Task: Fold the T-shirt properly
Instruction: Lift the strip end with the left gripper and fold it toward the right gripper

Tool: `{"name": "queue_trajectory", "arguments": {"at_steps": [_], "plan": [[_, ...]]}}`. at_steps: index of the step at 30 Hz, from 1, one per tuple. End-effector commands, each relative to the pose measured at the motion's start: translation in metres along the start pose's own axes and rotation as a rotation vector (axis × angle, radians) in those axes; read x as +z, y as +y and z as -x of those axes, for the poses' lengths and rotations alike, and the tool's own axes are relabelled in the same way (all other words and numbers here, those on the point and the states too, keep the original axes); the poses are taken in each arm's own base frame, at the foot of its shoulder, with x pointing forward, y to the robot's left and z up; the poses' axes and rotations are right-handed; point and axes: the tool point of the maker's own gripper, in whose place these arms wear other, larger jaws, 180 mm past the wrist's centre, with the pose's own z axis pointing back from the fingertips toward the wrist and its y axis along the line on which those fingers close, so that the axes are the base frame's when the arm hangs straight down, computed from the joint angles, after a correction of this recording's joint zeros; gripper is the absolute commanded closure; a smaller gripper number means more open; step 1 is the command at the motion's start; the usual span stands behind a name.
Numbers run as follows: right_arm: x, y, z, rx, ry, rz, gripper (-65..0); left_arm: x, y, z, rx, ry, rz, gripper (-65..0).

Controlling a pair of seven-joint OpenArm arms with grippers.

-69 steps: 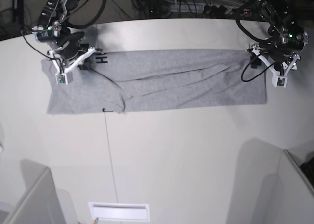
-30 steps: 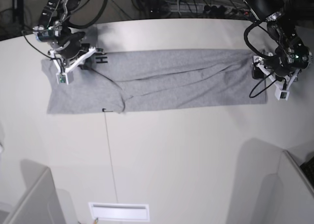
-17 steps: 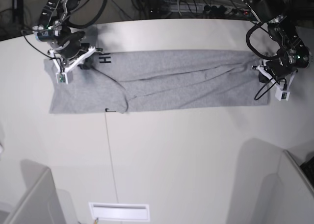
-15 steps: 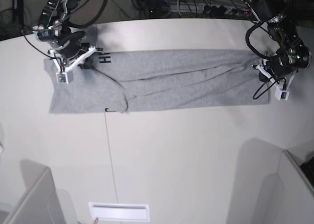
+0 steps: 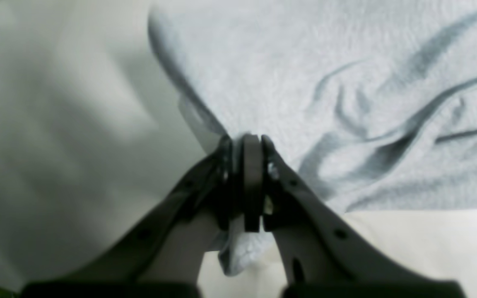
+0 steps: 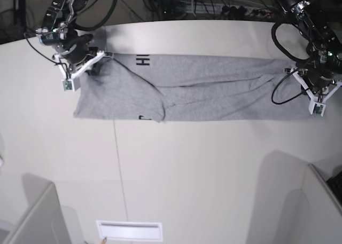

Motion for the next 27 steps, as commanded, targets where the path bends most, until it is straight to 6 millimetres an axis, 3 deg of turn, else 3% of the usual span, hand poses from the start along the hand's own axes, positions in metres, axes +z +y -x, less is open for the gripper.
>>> {"name": "queue_trajectory", "arguments": {"at_steps": [1, 12, 20, 23, 27], "plan": [[0.003, 0.000, -0.013, 0.004, -0.045, -0.001, 0.0, 0.004, -0.008, -0.016, -0.040, -0.048, 0.015, 0.0], [0.002, 0.001, -0.018, 0.006, -0.054, -0.003, 0.0, -0.006, -0.110, -0.023, -0.102, -0.063, 0.236, 0.0], [0.000, 0.000, -0.015, 0.000, -0.045, -0.004, 0.0, -0.002, -0.191, -0.045, -0.141, -0.123, 0.423, 0.0], [-0.001, 0.000, -0.015, -0.002, -0.044, -0.005, 0.0, 0.004, -0.218, -0.061, -0.170, -0.160, 0.482, 0.0], [-0.001, 0.000, -0.015, -0.002, -0.044, -0.005, 0.0, 0.009, -0.244, -0.071, -0.182, -0.183, 0.541, 0.0]]}}
